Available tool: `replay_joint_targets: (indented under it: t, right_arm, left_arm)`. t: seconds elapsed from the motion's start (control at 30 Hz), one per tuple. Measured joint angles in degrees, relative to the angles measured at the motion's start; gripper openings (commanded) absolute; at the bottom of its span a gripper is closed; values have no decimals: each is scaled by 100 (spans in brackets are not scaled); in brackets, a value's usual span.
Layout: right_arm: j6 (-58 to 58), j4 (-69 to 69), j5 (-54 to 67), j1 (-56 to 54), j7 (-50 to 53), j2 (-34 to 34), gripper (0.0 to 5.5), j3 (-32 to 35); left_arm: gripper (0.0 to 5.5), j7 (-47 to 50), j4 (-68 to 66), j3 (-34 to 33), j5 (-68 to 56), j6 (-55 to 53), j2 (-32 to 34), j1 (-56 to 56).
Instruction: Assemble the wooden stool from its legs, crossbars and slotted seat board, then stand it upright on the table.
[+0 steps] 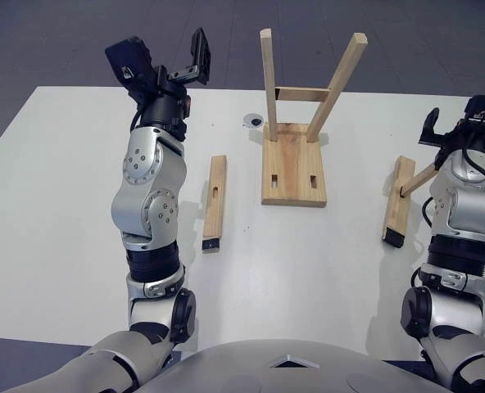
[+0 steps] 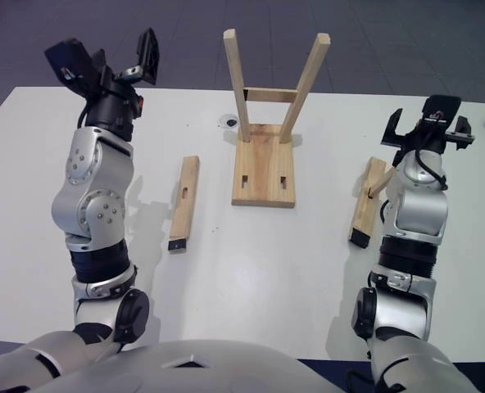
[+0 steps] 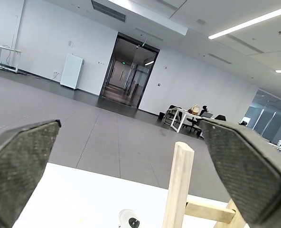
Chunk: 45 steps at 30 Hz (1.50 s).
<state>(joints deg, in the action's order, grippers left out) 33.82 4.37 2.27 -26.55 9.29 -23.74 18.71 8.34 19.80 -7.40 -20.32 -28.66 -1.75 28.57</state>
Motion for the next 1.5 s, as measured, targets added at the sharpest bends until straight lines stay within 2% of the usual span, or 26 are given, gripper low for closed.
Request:
replay_joint_targets:
  t: [0.27,0.43,0.57,0.7,0.83,0.97,1.17,1.3,1.5]
  right_arm:
    - [-254,-115,129,-44,-165,131,538,38]
    - [-1122,-1257,468,-470,-222,61,538,507]
    - [-1103,-2097,759,-593,-397,-40,538,587]
    - [-531,-3041,867,458,-379,445,538,341]
    - [-307,-3340,720,1400,-420,642,538,80]
    - [-446,-3357,367,2234,-573,662,538,-199]
    - [-392,-2826,-87,2855,-670,574,538,-277]
    - [247,-2446,-267,3010,-755,537,538,-534]
    - [1349,-2161,-99,2938,-882,663,538,-511]
  left_arm:
    - [540,-9,-112,-11,8,81,-49,29]
    - [540,16,-102,-93,50,377,-152,75]
    - [540,62,-13,-102,178,446,-139,56]
    - [540,129,292,7,396,473,-138,-178]
    - [540,206,398,262,578,470,-239,-410]
    - [540,214,433,547,770,469,-334,-536]
    - [540,222,468,568,918,474,-371,-619]
    - [540,213,479,567,946,474,-378,-626]
    - [540,219,496,558,949,410,-387,-626]
